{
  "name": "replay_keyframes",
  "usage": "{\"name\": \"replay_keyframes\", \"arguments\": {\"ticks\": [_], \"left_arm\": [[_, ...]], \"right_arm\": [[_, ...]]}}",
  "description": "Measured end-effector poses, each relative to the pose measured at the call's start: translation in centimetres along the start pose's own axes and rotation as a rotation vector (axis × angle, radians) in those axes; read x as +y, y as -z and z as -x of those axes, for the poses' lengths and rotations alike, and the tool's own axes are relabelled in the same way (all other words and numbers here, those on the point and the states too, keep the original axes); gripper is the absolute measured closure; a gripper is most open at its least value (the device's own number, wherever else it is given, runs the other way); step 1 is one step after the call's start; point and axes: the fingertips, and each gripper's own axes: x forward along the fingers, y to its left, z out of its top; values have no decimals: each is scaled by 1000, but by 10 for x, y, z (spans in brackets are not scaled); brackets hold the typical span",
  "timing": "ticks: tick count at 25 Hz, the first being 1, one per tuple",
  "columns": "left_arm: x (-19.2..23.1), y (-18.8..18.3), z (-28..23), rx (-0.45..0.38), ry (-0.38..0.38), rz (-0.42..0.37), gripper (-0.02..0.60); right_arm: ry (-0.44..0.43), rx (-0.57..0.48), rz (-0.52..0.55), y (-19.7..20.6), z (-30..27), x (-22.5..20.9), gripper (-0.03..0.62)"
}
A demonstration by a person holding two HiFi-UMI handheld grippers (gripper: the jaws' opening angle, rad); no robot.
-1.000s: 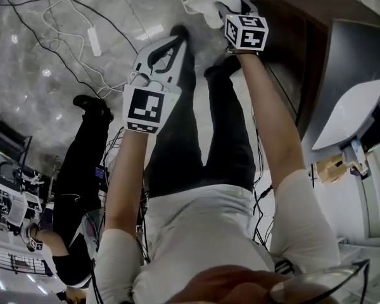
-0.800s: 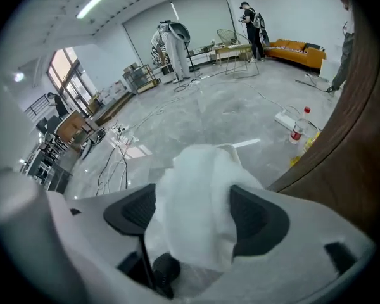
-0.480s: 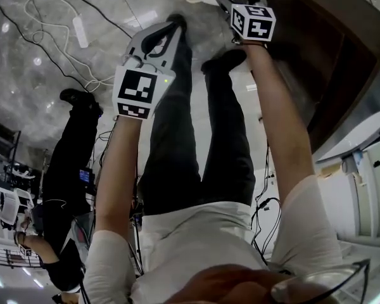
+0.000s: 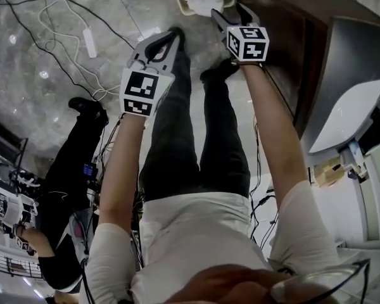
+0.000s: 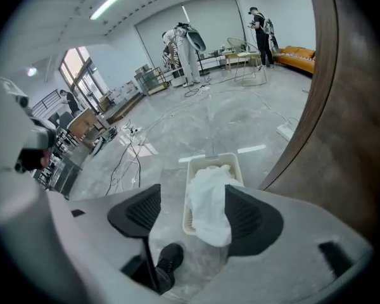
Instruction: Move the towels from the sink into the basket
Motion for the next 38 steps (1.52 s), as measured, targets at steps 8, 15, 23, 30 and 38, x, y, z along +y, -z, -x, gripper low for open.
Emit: {"name": "replay_keyframes", "arguments": {"ticks": [8,15,23,30,38], "left_arm": [[-66,-64,63,-85,13,58,571],[-140,-127,118,-122,36,74,571],[-237,-199,183,-188,72,12,571],[-313,-237,232,-197,111,-101,571],[-380,-256,292,-244,166,-170,571]], "right_arm": [[-22,-169,-26,-69,135,30,419],[-10,-305,-51,-111,278,35,473],[49,-421,-22,-121,444,29,549],[107,-503,28,-118,571,29,597],[196,-571,12,-117,685,31,599]]}}
